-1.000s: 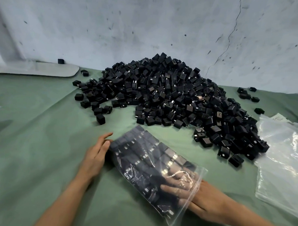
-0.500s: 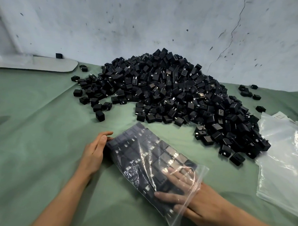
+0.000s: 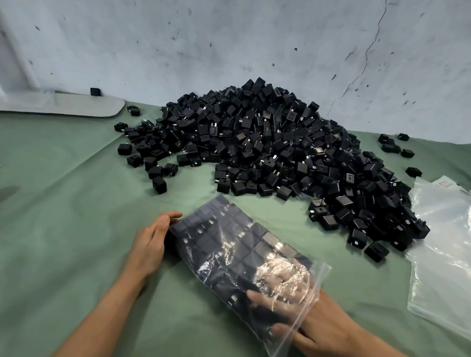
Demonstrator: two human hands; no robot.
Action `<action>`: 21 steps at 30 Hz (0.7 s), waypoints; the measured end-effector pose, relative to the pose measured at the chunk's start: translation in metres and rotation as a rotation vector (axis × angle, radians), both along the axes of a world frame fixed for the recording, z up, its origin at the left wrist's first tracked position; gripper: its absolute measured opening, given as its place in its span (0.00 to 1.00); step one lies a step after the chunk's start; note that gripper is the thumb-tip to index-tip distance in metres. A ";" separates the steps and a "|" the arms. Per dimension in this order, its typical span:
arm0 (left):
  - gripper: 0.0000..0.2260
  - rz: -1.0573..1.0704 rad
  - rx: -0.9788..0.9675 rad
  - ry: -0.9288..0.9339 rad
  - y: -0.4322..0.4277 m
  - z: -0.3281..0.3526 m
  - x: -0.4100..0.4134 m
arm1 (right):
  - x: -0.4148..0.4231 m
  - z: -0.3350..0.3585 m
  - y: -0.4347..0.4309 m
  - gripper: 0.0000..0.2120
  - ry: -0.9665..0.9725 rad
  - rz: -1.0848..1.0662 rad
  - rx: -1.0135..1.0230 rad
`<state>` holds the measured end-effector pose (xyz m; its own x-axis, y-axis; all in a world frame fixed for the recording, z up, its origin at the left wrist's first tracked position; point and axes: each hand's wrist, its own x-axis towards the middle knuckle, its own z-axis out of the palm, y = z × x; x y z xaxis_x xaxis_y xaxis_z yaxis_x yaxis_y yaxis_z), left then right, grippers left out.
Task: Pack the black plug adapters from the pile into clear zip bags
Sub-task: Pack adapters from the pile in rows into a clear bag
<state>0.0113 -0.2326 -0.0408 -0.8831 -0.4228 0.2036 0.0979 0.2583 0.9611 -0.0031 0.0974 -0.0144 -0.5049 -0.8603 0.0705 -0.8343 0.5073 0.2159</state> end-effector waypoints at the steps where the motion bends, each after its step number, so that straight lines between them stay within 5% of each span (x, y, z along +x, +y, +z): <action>1: 0.19 0.002 0.000 0.002 0.000 0.000 0.000 | 0.001 0.000 0.001 0.24 -0.006 -0.012 0.002; 6: 0.21 0.015 -0.008 0.001 -0.001 -0.002 -0.002 | 0.006 0.010 -0.003 0.24 -0.218 -0.125 0.058; 12: 0.20 0.006 0.000 0.009 -0.002 -0.003 -0.002 | -0.004 0.006 0.002 0.24 -0.456 -0.008 -0.053; 21: 0.21 0.017 -0.008 0.003 -0.001 -0.002 -0.001 | -0.010 0.022 -0.009 0.24 -0.378 0.036 0.064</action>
